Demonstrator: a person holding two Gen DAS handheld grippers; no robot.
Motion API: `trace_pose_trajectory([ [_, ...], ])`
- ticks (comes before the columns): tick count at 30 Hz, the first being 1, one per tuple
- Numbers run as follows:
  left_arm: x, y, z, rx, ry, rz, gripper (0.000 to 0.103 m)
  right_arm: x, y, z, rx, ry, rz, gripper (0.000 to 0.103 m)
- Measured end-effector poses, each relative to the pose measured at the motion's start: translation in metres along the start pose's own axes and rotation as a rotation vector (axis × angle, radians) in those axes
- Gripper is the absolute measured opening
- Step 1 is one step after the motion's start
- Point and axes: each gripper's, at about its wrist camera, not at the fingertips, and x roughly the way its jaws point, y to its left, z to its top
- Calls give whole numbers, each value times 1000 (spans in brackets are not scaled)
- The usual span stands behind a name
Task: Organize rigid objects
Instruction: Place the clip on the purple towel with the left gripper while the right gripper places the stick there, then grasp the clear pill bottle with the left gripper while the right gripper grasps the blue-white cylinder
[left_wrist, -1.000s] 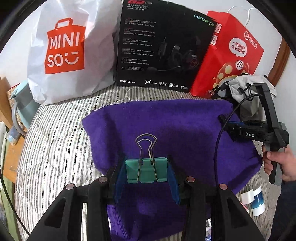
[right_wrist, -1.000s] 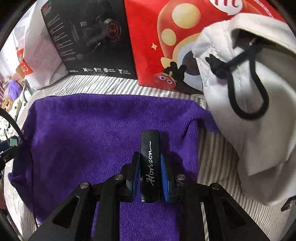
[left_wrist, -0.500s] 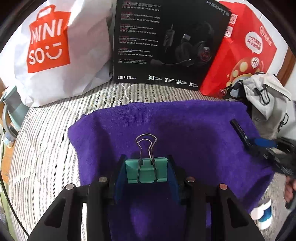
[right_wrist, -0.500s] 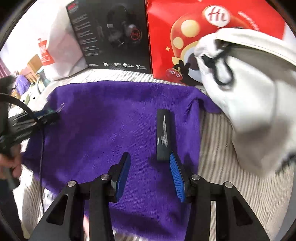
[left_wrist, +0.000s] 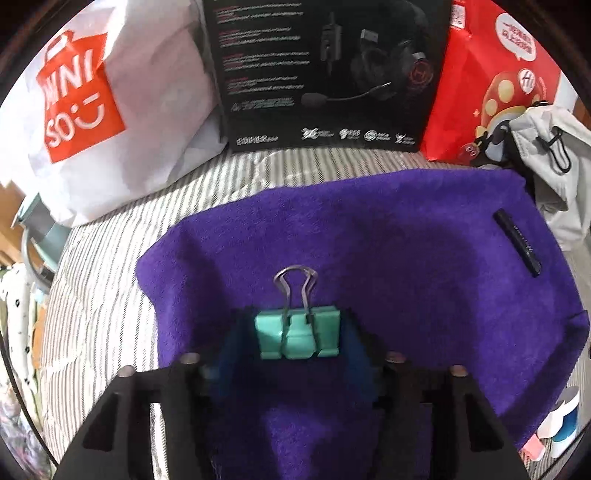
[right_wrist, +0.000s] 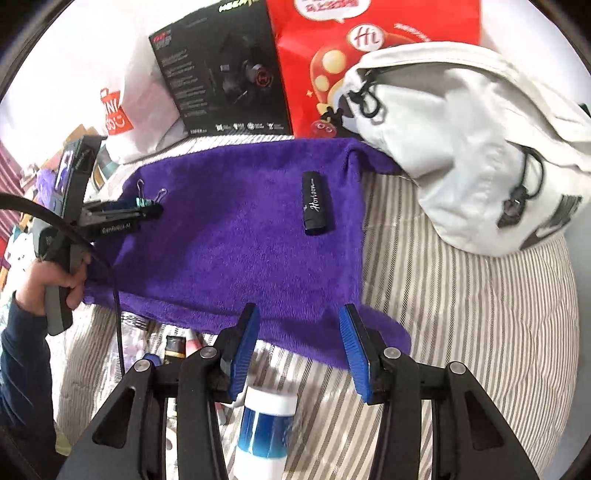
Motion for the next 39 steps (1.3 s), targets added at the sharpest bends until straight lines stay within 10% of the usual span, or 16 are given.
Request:
trace_pose_trajectory([
  [2,-1,-4,-3,30,8,-2,68,-7,-2,-1,16,-15,8,46],
  [18,-120,-33,-84,-10,-85,-160,68,-57,-13,-35,135,-98,42,54],
  [26,-92,-65,-138,0,33,-189,68,-57,-17,-62,156,-83,46,54],
  [39,-81,-73,-154,136,3,-87,70,-49,-26,-98,205,-51,48,54],
])
